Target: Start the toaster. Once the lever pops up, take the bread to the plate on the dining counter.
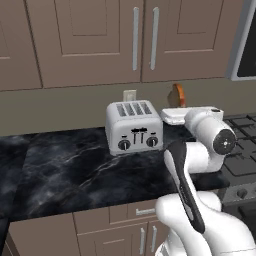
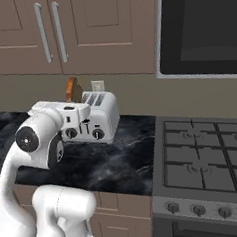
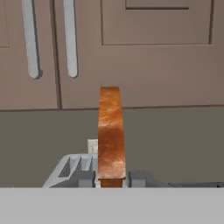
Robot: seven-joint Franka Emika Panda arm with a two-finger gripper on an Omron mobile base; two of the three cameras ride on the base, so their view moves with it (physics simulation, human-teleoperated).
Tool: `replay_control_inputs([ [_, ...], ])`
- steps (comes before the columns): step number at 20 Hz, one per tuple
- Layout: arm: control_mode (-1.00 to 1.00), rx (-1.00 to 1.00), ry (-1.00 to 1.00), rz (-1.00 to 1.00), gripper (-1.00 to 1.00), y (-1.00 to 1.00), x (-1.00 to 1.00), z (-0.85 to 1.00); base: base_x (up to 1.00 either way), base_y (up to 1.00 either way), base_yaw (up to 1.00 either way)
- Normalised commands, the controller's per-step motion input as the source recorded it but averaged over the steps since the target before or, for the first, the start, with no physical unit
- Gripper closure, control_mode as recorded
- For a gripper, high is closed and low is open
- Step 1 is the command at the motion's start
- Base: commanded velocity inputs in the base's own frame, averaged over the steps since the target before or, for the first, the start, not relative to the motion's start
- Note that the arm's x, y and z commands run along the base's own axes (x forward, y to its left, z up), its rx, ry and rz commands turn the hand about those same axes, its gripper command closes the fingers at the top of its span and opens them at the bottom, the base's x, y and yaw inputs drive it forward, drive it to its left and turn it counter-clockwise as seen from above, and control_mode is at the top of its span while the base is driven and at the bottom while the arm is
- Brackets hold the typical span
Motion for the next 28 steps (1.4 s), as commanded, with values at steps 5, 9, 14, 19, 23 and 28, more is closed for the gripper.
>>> replay_control_inputs([
  [5,-1.0,0.0,0.3,0.0,1.0,0.0,-0.88,0.34,0.0,0.0,0.0],
  [9,-1.0,0.0,0.29,0.0,1.0,0.0,-0.83,0.21,0.0,0.0,0.0],
  [14,-1.0,0.0,0.27,0.0,1.0,0.0,-0.74,0.04,0.0,0.0,0.0],
  [19,-1.0,-0.01,0.15,0.0,1.0,0.0,-0.34,0.0,0.0,0.0,0.0],
  [23,-1.0,0.0,0.03,0.0,1.0,0.0,-0.11,-0.04,0.0,0.0,0.0],
  [28,-1.0,0.0,0.0,0.0,1.0,0.0,-0.09,-0.11,0.0,0.0,0.0],
])
